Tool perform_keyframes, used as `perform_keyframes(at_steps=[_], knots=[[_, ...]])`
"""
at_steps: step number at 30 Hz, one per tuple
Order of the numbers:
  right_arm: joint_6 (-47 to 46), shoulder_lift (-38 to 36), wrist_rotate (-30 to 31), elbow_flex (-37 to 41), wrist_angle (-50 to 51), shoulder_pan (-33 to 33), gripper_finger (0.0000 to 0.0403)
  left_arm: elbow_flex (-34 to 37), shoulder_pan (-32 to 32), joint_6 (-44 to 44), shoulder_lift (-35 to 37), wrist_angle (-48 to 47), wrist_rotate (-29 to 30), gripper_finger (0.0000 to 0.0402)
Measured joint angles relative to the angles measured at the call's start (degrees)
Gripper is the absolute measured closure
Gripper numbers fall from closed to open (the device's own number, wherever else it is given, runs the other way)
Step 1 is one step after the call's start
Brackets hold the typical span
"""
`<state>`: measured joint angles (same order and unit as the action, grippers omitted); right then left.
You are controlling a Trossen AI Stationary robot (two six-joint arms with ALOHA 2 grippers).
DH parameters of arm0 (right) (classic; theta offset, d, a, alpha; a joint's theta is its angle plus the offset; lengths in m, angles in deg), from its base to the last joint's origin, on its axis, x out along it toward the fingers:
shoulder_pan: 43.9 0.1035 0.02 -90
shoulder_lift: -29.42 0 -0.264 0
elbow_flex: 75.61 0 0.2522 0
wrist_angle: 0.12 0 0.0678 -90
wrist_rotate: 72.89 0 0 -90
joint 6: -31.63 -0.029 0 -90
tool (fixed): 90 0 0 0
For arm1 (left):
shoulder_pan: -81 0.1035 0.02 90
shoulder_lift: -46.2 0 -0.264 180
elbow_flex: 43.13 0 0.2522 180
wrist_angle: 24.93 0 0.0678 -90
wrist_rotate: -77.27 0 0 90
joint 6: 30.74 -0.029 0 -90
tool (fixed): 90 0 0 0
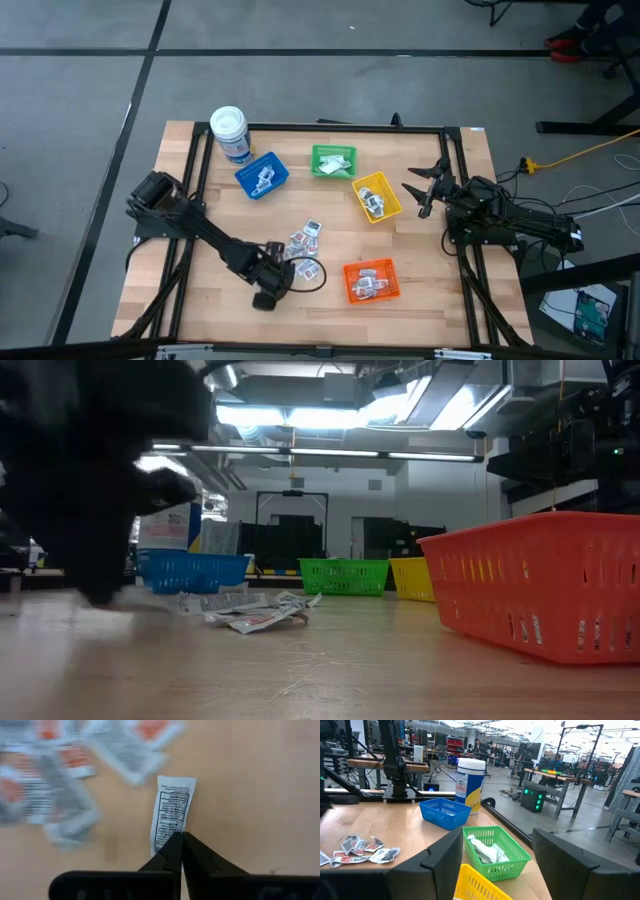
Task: Pick & Place First Aid Supplies
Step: Put the white ointment pack into the orange bin
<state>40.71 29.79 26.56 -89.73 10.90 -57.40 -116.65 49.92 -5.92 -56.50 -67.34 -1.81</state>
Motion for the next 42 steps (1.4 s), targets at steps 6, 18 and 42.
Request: perform_keyframes(at_steps=[6,18,42], knots=[[-0.01,-0.01,-0.02,0.0,0.02,0.0,0.0166,-0.35,0.14,4.29,3.34,2.58,-10.78,0.04],[0.0,0.0,-0.02,0.0,0.02,0.0,0.0166,-0.46,1.62,11.92,5.58,30.62,-23.05,0.04],[0.0,0.0,-0.02,0.0,0.03,0.01,0.0166,-16.92,12.2,2.18,-5.56,41.55,-13.14,0.0399]])
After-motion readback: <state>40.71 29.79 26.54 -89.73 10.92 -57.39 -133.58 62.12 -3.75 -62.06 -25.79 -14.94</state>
